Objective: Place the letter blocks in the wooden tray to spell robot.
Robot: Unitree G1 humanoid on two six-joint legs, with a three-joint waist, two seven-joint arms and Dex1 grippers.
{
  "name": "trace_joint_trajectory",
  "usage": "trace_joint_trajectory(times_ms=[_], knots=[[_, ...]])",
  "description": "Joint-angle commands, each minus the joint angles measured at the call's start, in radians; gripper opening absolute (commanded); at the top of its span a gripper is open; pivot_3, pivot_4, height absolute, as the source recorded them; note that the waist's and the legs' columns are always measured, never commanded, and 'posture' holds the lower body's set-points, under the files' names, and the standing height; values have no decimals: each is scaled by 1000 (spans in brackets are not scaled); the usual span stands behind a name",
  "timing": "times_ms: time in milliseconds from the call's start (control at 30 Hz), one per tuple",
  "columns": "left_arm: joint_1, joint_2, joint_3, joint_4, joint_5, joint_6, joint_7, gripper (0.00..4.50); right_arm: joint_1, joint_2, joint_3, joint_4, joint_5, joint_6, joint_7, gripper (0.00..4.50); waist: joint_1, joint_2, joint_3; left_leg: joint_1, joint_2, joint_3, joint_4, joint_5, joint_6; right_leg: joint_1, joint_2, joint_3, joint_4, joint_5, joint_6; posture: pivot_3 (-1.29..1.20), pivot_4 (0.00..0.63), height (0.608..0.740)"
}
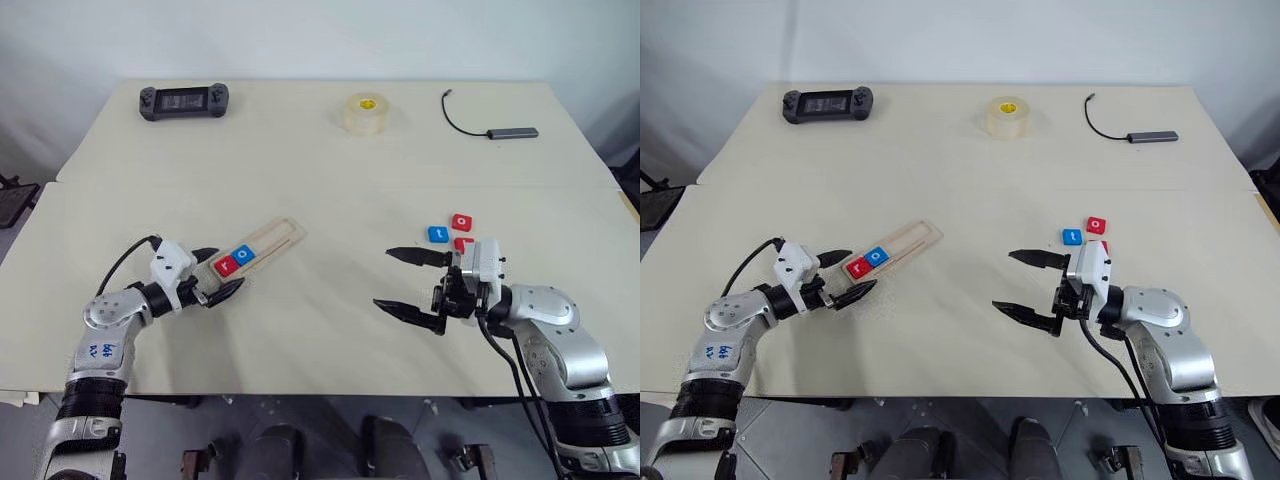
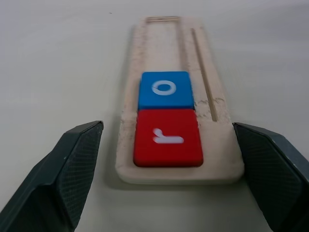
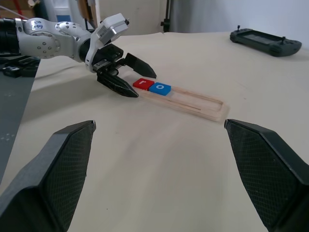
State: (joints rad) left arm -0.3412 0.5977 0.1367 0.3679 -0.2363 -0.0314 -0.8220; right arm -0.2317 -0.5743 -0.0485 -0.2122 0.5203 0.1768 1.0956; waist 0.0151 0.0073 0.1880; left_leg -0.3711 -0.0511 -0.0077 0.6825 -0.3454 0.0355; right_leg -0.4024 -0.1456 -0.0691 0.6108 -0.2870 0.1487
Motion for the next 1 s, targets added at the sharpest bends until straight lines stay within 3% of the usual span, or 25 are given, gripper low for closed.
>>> trace_joint_trajectory(times_ms=[33, 300, 467, 767, 1000], knots=[[11, 4, -6, 16, 5, 0, -17, 4500, 22, -5, -28, -57, 24, 2, -21, 4477, 0, 0, 0, 0, 0, 0, 0, 0, 0, 0, 0, 0, 0, 0, 0, 0, 150, 740], [11, 30, -40, 30, -10, 89, -132, 4500, 16, -2, -22, -49, 21, -2, -39, 4477, -1, 0, 0, 1, 0, 0, 0, 0, 0, 1, 0, 0, 0, 0, 0, 0, 150, 740], [4, 31, -49, 73, 13, 69, -140, 3418, -1, 1, -16, -39, 16, -4, -45, 4500, 0, 1, 0, 2, 0, 0, 0, 0, 0, 2, 0, 0, 0, 0, 0, 0, 150, 740], [-11, -28, -57, -38, -34, 51, -152, 3409, 39, -27, -53, -52, 18, 2, -52, 4500, 11, 1, 0, 3, 0, -1, 1, 0, 0, 4, -1, -1, 0, 0, 0, 0, 150, 740], [-102, -61, -176, -147, -11, 109, -198, 3409, 182, -108, -166, -91, 41, 22, -46, 4500, 14, 0, 0, 0, -3, -7, 2, 0, 1, 6, -3, -5, -3, 0, 0, 0, 150, 740]])
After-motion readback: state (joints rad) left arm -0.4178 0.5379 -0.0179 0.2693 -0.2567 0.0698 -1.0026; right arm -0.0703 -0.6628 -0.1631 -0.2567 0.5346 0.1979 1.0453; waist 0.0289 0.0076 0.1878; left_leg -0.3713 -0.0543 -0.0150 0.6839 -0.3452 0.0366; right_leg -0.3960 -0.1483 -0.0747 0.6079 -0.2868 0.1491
